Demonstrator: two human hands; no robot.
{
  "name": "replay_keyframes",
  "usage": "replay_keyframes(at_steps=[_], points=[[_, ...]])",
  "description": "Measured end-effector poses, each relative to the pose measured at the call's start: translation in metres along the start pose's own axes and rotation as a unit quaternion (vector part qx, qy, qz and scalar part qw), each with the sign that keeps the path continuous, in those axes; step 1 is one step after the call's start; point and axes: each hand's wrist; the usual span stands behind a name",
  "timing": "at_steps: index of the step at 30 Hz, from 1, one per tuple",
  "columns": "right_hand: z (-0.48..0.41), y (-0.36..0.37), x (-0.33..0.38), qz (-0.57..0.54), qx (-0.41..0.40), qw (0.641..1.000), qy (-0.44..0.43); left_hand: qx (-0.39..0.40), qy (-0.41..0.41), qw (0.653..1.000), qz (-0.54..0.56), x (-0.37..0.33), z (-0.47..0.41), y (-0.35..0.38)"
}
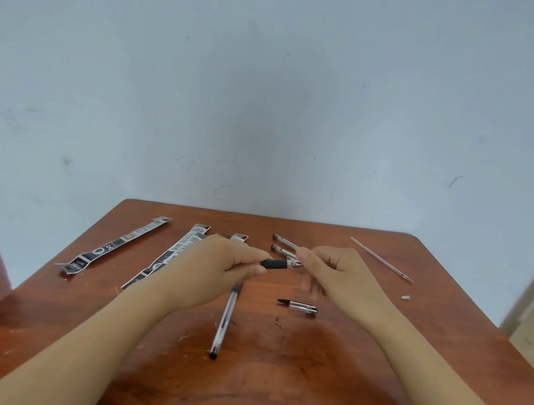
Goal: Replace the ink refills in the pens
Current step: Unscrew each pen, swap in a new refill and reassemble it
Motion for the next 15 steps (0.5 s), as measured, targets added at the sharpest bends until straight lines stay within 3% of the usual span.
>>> replay_keyframes(at_steps=[10, 15], points=[[0.0024, -0.0010, 0.0027, -0.005, 0.055, 0.998, 0.005, 0.019, -0.007, 0.999, -0.025, -0.0005, 0.0009, -0.0015], [0.0009, -0.0013, 0.0023, -0.002, 0.019, 1.000, 0.000, 0.016, -0.010, 1.000, -0.024, -0.0015, 0.0006, -0.0020]])
Point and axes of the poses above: each hand's wrist, its own z-axis away from the middle knuckle, its own y-axis out of the palm, x = y × z, and after that the axes turned 13 degrees about x, right-handed
